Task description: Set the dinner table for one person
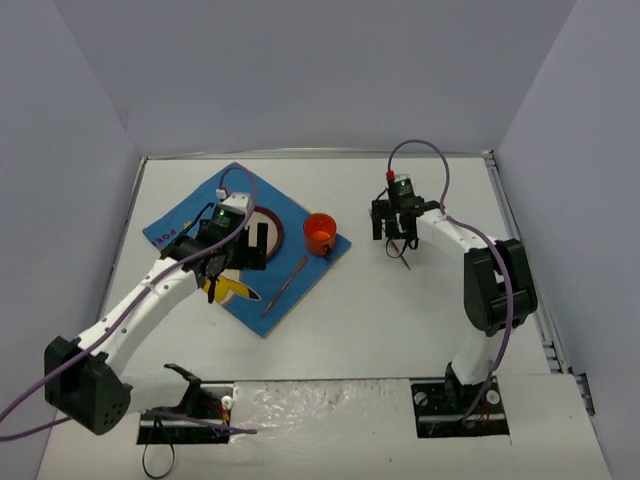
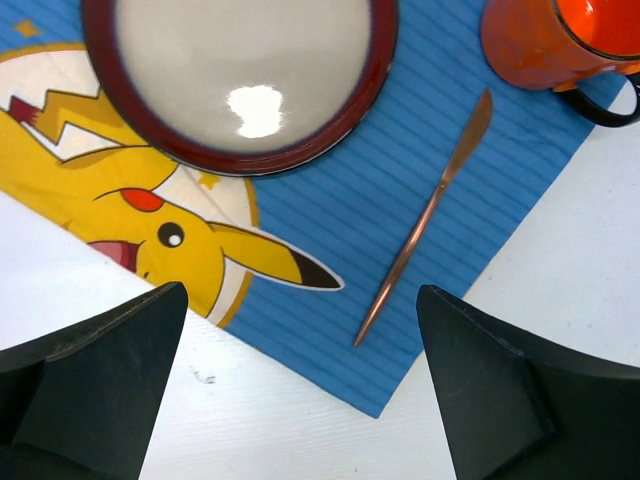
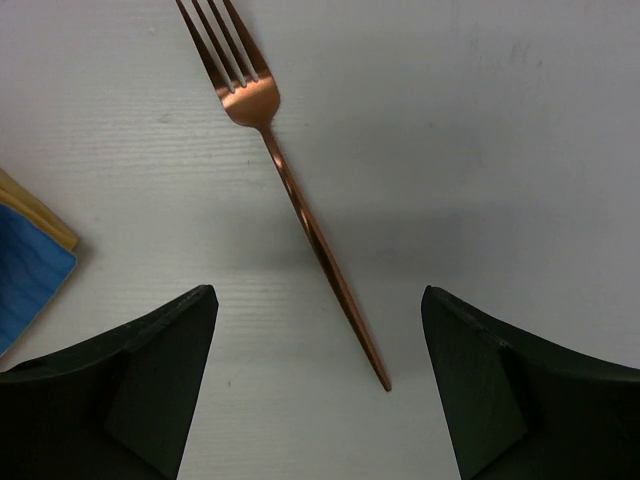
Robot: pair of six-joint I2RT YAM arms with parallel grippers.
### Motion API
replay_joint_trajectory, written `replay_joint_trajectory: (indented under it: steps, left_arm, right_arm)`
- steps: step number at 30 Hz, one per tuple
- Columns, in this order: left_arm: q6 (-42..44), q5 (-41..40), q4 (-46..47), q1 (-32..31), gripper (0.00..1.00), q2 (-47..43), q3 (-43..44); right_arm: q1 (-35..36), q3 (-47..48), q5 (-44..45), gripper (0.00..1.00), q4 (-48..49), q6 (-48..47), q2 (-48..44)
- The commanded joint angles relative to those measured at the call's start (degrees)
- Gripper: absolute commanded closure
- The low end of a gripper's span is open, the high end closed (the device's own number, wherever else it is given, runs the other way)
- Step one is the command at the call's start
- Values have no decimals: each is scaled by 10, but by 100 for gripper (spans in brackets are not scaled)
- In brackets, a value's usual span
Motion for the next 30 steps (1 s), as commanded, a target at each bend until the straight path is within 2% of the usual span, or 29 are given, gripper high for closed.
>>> replay_joint_trajectory:
  steps: [1, 12, 19, 23, 26, 27, 30]
  left_arm:
    - [29, 10, -18, 36, 3, -45, 41]
    - [45, -8, -1, 62, 3, -78, 3]
    - [46, -3, 1, 69, 3, -87, -2]
    - [43, 6, 3, 73, 3, -91, -2]
    - [43, 8, 4, 76, 3, -95, -3]
    - [42, 8, 3, 76, 3, -96, -3]
    - [42, 13, 3, 77, 3, -99, -3]
  right_arm:
    - [-4, 43, -14, 25, 26, -50, 37]
    - [-10, 65, -51, 42, 70, -98, 122]
    - [-11, 52, -55, 63, 71, -95, 134]
    - [-10, 32, -79, 85, 65, -62, 117]
    - [-7, 4, -88, 97, 47, -12, 91]
    - [-5, -13, -89, 100, 41, 10, 78]
    - [10, -65, -83, 100, 36, 66, 35]
